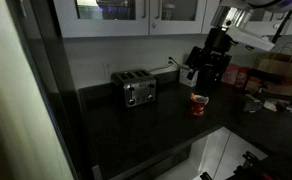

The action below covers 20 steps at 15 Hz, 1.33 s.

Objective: Pick up the pen from the mug cup and put it on the countertop.

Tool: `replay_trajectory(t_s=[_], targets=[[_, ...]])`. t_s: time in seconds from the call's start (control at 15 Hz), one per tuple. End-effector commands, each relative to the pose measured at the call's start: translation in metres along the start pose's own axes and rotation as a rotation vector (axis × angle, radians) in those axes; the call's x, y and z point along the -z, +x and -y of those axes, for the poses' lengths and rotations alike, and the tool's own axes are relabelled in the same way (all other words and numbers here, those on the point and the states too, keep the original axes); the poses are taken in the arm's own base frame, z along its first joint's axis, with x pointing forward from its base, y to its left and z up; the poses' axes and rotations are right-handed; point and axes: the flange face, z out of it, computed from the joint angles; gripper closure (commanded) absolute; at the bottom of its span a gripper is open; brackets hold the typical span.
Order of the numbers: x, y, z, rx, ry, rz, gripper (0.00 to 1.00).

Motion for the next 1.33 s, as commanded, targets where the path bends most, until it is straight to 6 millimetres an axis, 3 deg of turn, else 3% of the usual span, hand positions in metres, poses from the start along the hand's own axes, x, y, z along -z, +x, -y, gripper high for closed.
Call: replay_trajectory(t_s=[0.0,0.2,0.4,0.53,0.87,1.27], targets=[[0.000,0.000,0.000,0.000,0.000,0.001,0.00],[0.000,0.000,0.000,0.000,0.000,0.001,0.00],[-0.007,0.008,-0.008,0.042,-0.116,-0.077,0.00],[-0.017,0.022,-0.028,0.074,-0.201,-0.154,0.00],[-0.063,0.064,-0.108,0.112,-0.292,-0.277,0.00],[-0.115,0.124,-0.141,0.189,-0.276,-0.224,0.00]])
